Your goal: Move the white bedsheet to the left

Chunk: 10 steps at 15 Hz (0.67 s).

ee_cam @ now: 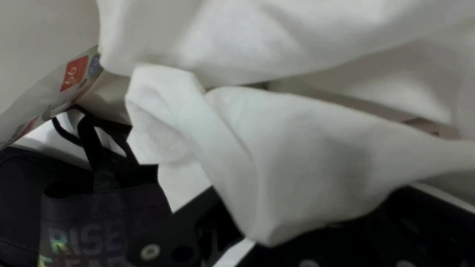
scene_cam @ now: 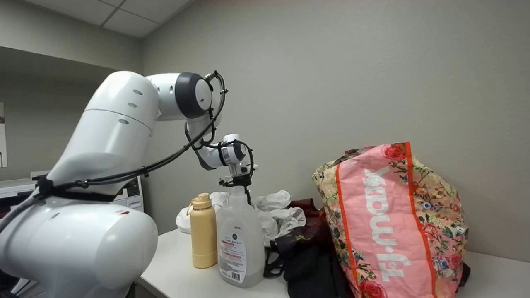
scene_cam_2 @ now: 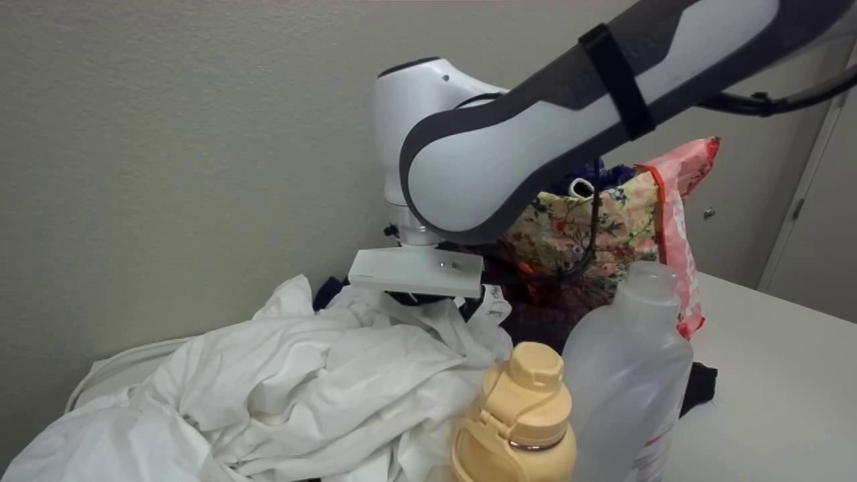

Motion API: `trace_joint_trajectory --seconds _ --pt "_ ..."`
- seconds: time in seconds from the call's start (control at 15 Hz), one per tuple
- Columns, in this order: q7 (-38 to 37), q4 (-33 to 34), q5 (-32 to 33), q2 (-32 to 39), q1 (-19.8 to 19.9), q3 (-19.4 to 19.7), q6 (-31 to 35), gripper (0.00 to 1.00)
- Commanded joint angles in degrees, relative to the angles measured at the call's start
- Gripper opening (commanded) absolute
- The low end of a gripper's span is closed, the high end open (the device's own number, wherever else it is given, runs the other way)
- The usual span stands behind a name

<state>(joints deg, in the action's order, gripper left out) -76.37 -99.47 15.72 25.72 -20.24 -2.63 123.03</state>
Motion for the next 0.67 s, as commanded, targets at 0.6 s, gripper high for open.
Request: trace_joint_trajectory --seconds 0.6 --pt "2.9 -3.1 -8.3 -6.4 0.4 -1.3 14.2 0.05"
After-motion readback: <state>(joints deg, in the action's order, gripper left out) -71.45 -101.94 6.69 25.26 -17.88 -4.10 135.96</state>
